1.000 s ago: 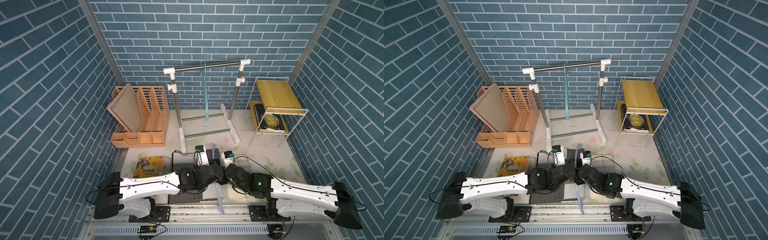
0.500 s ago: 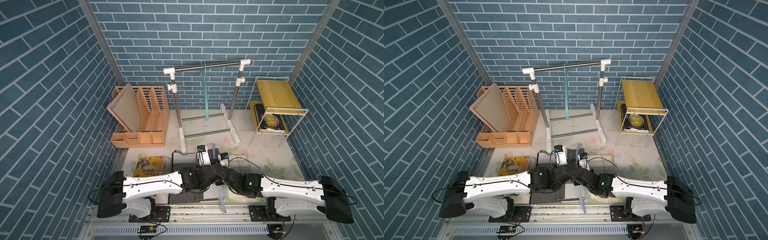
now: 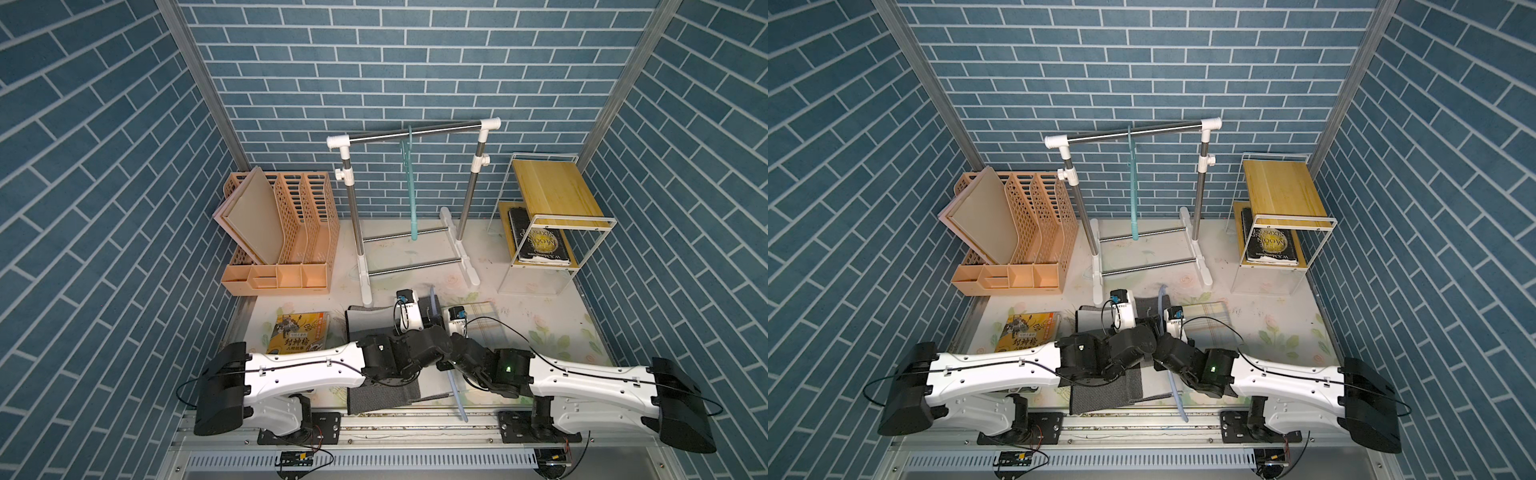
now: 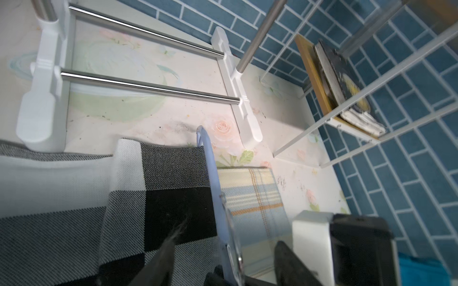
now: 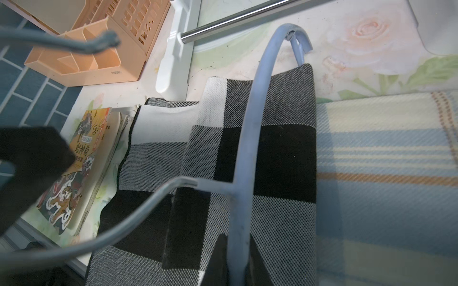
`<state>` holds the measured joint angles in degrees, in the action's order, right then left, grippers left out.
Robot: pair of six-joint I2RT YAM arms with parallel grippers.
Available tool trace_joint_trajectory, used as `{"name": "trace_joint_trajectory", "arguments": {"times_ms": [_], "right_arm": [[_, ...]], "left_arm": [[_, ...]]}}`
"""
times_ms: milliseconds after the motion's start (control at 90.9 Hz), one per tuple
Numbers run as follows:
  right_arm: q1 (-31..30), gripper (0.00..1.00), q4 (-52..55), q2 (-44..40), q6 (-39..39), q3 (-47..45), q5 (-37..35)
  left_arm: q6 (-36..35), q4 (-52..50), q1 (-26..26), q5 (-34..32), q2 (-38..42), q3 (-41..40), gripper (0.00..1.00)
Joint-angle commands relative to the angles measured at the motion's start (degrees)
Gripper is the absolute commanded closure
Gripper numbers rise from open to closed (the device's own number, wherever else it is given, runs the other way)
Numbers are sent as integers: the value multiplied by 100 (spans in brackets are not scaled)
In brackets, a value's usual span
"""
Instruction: Hang the scarf on the hanger
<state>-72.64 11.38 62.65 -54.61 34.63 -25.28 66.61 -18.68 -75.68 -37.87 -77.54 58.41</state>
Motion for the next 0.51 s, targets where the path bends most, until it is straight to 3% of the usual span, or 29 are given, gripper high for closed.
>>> {"name": "trace_joint_trajectory", "arguments": {"times_ms": [0, 121, 198, 352, 495], "right_arm": [[144, 100, 273, -198, 66, -184, -145], [256, 100, 75, -465, 82, -307, 43], [401, 100, -37, -641, 107, -398, 255], [801, 100, -239, -1005, 140, -644, 789], [1065, 100, -235, -1159, 160, -746, 1073]], "left_arm": [[-89, -233, -8, -188, 473, -13, 12], [-26, -242, 20, -296, 1043, -397, 3], [-28, -84, 148, -167, 1503, -797, 3], [23, 376, 783, 674, 2158, -1743, 5], [24, 975, 1261, 1543, 2073, -2343, 8]]}}
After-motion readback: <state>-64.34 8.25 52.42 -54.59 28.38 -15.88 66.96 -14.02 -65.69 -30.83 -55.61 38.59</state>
